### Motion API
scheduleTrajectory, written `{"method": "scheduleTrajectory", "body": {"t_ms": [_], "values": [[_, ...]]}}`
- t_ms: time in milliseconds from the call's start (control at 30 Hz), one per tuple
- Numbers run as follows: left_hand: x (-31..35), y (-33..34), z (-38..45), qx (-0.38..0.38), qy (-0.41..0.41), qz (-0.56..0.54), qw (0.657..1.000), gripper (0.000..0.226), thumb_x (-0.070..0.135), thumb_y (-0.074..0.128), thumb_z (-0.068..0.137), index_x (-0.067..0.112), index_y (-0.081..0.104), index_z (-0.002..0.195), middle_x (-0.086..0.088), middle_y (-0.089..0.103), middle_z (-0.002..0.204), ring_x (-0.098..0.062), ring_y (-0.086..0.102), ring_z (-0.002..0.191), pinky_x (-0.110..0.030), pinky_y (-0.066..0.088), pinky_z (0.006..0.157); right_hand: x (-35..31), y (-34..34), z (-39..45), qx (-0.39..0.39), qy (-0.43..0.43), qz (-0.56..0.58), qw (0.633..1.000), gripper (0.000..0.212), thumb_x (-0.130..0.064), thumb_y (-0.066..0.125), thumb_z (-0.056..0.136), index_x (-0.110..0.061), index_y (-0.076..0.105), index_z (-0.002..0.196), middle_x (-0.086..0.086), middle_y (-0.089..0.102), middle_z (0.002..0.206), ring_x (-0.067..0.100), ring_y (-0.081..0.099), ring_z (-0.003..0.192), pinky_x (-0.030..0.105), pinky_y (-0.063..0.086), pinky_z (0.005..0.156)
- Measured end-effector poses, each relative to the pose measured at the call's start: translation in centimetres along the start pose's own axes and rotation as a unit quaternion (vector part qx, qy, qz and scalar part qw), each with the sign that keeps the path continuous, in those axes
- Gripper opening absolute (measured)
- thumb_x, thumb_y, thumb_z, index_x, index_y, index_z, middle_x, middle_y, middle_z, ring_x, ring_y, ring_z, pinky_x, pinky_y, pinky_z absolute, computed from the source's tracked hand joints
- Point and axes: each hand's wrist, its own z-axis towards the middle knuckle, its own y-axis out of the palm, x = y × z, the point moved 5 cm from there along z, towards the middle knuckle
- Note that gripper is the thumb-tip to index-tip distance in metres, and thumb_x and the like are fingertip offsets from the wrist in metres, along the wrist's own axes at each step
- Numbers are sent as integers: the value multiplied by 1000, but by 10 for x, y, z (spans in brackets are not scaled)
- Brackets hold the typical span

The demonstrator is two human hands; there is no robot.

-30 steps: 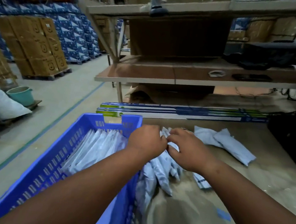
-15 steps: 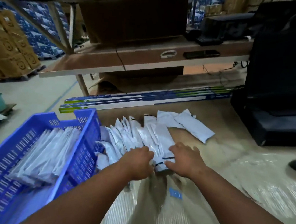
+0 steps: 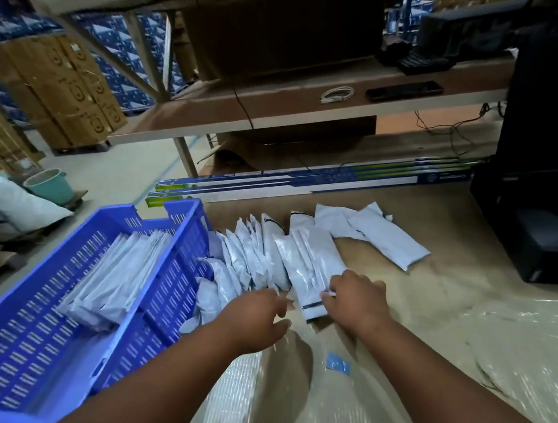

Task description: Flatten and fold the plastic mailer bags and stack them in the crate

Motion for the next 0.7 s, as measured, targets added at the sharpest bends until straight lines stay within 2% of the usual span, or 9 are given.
{"method": "scheduleTrajectory", "body": {"t_ms": [167,267,333,433,533,600,633,667,700], "values": [[5,-5,-3,34,2,-15,999,23,53,57,99,31,65,102,11,60,102,-12,58,95,-31,50,82,12,-18,-2,79,-8,67,995,25,-37,46,102,-30,65,89,-9,58,92,18,62,85,38,44,82],[9,-13,-2,62,10,-34,997,23,50,54,100,31,68,101,13,61,100,-10,59,94,-32,53,83,12,-40,-11,148,-61,102,982,23,-33,48,104,-27,61,85,-8,56,85,19,62,79,37,48,71],[12,-22,-2,99,15,-59,993,22,48,54,99,33,68,105,15,61,102,-8,60,93,-32,56,82,8,-56,-24,148,-111,160,970,17,-33,49,106,-29,60,94,-9,60,92,15,60,81,38,53,71],[13,-38,-8,181,8,-93,979,13,43,57,99,35,66,104,17,60,100,-4,58,90,-28,54,78,7,-73,-53,96,-136,318,933,12,-27,54,106,-30,60,97,-13,66,94,7,62,85,26,50,74],[13,-44,-11,214,-8,-110,970,17,44,52,98,32,63,94,14,58,93,-7,58,83,-32,54,75,33,-74,-82,39,-30,540,840,16,-18,57,97,-16,58,81,-5,58,78,13,52,71,30,42,66],[14,-39,-13,224,-3,-103,969,24,45,47,96,28,62,89,11,57,89,-10,57,80,-36,53,73,64,-59,-102,-1,91,604,792,14,-17,57,91,-16,55,77,2,47,74,15,43,65,31,33,60],[17,-33,-14,228,5,-101,968,24,44,47,96,26,62,88,10,56,87,-13,56,79,-37,52,72,78,-49,-114,-23,131,598,790,11,-19,58,87,-17,55,76,3,44,73,15,39,64,30,30,59],[20,-25,-16,229,17,-102,968,23,42,48,96,25,61,87,9,55,87,-15,56,79,-38,51,71,90,-40,-126,-43,149,567,809,10,-23,60,82,-18,54,75,1,43,71,14,38,64,30,29,58],[25,-15,-19,226,31,-104,968,21,40,50,97,25,61,88,9,55,87,-16,56,81,-38,50,71,100,-32,-137,-64,154,511,843,12,-25,61,79,-18,53,73,-1,45,70,13,38,63,30,30,56]]}}
